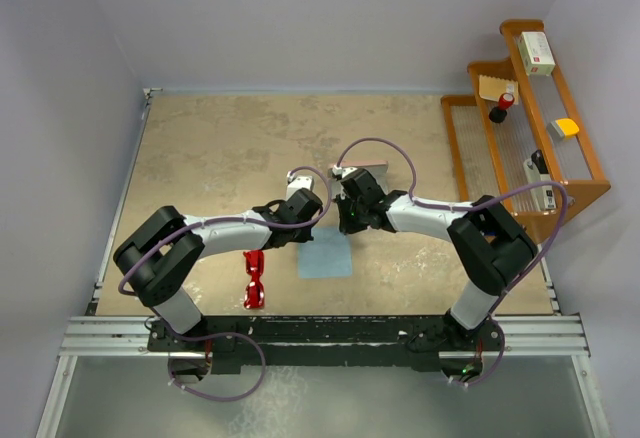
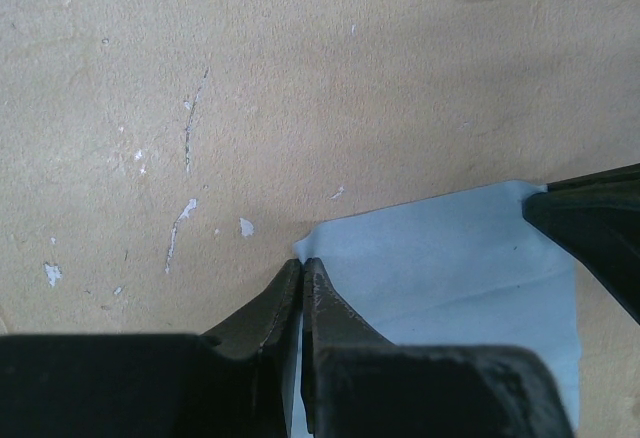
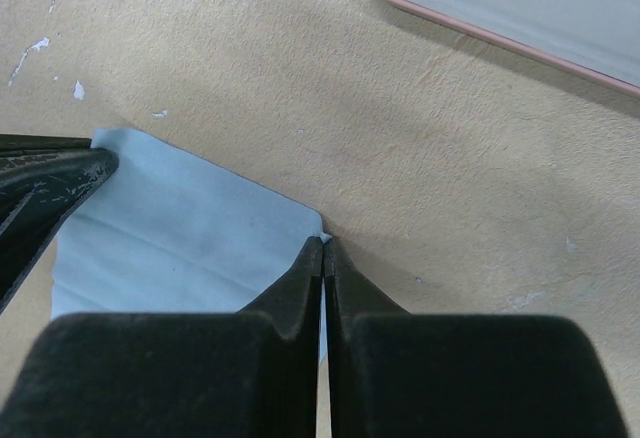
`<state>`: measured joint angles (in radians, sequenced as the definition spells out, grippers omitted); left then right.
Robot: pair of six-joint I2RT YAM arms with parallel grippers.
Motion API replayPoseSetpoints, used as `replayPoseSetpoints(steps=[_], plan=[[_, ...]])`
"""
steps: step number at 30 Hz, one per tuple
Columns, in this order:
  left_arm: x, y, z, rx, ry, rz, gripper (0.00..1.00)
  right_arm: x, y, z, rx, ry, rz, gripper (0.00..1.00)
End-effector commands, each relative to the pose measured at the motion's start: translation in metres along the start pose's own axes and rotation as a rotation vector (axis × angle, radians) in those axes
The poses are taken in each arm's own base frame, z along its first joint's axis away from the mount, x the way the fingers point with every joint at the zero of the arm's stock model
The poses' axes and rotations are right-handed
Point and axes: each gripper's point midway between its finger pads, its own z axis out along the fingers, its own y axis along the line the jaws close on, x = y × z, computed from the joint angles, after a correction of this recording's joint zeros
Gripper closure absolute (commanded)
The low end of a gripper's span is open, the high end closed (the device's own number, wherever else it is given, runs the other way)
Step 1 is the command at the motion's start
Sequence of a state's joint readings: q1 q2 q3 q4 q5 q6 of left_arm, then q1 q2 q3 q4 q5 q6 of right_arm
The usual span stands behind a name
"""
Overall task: Organize the sunglasses
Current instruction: Fold the glasses cleaning cloth at the center of the board.
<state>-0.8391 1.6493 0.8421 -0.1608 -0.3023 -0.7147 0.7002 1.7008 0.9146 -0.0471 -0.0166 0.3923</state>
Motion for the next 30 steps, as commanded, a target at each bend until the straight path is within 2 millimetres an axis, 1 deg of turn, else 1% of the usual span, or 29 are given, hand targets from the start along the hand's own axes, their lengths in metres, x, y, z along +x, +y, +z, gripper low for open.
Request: replayPoseSetpoints(steps=[1, 3, 4, 5, 17, 30], plan=[[0.038, 0.017, 0.003, -0.044, 0.132, 0.04, 1.0, -0.004, 0.001, -0.008, 0.005, -0.018, -0.012, 1.0], [0.035, 0.016, 0.002, -0.045, 0.123, 0.046, 1.0, -0.006, 0.0, -0.01, 0.006, -0.024, -0.016, 1.0], [0.033, 0.016, 0.002, -0.046, 0.119, 0.046, 1.0, 0.002, -0.002, -0.01, 0.011, -0.01, -0.018, 1.0], [0.031, 0.015, 0.001, -0.043, 0.114, 0.047, 1.0, 0.003, -0.002, -0.011, 0.01, -0.009, -0.02, 1.0], [0.016, 0.007, -0.008, -0.016, 0.071, 0.03, 1.0, -0.006, 0.002, -0.023, -0.01, -0.042, -0.023, 1.0], [0.004, 0.004, -0.017, 0.001, 0.038, 0.028, 1.0, -0.005, 0.005, -0.035, -0.022, -0.061, -0.023, 1.0]])
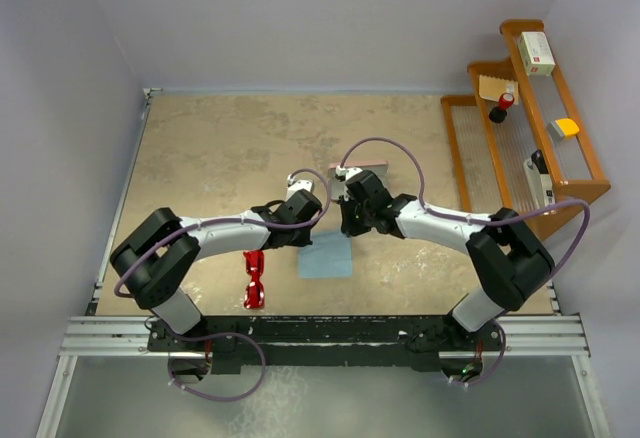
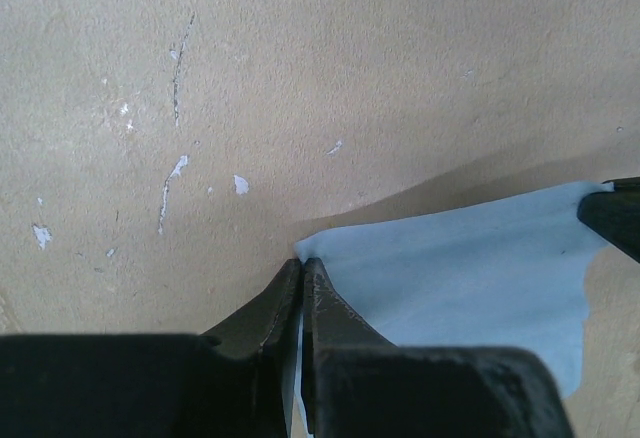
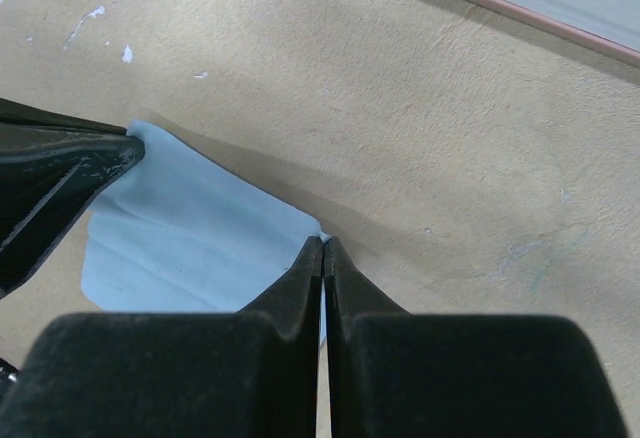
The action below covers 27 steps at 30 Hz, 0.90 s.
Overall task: Organize the sunglasses
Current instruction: Fold the glasses cleaning cloth at the center of the board.
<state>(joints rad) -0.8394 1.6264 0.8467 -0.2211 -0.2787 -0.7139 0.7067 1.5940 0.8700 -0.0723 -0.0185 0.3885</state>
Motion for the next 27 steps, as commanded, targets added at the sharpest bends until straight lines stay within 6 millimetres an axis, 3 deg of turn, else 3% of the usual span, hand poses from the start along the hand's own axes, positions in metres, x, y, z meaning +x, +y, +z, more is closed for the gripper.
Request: replayPoseSetpoints(steps=[1, 27], plan=[[-0.003, 0.0, -0.01, 0.003, -0.004, 0.018, 1.0, -0.004, 0.003, -0.012, -0.007, -0.028, -0.016, 1.0], [-0.034, 0.0, -0.029, -0.009, -0.096, 0.04, 1.0, 0.0, 0.007, -0.02, -0.01, -0.038, -0.028, 1.0]])
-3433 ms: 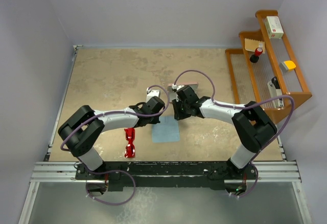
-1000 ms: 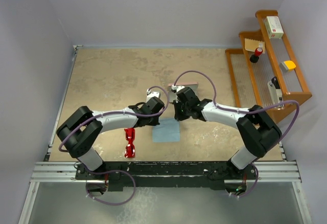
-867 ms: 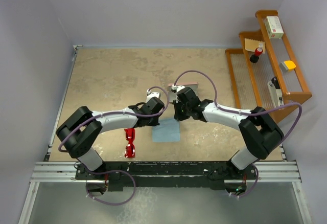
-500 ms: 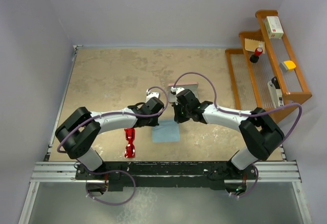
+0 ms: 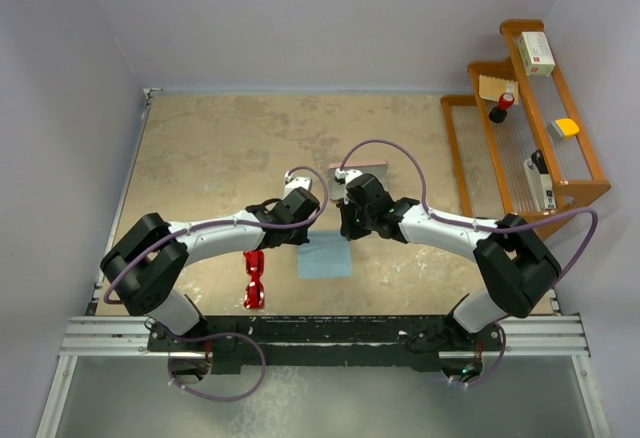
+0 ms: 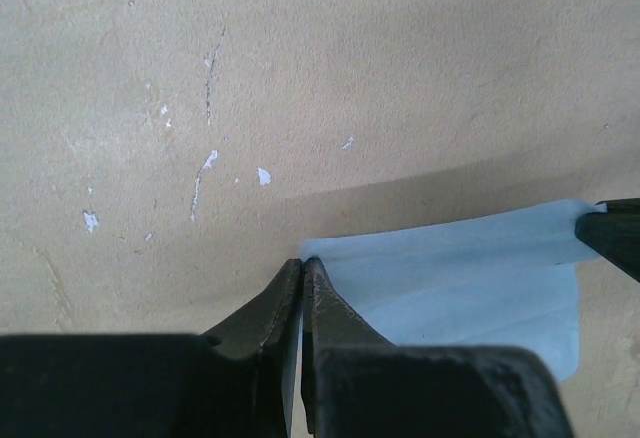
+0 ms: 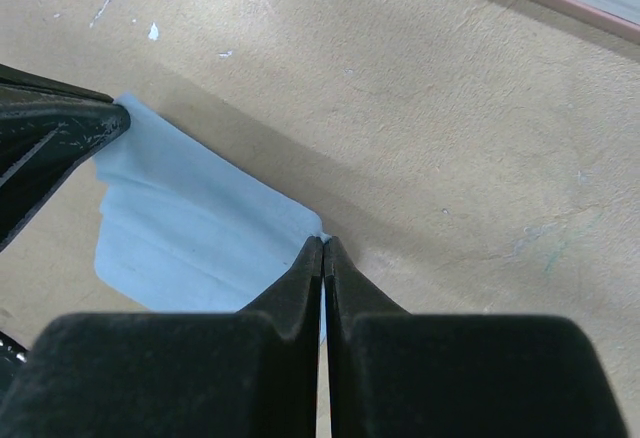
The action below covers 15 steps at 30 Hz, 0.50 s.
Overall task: Organize the sunglasses
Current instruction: Fold the glasses cleaning cloth at the center of the board.
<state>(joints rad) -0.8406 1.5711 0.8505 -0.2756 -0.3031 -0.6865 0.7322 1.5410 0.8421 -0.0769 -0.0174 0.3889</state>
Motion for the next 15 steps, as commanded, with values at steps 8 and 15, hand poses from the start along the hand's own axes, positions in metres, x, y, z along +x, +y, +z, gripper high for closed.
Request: replayPoseSetpoints(steps=[8, 15], plan=[[-0.0301, -0.0064, -0.0132, 0.004, -0.081, 0.032, 1.0, -0.001, -0.0029, -0.0082, 0.012, -0.017, -0.007, 1.0], [-0.0323, -0.0104, -0.0157, 0.036, -0.095, 0.047, 1.0, 0.001, -0.0022, -0.0091, 0.008, -0.017, -0.007, 1.0]])
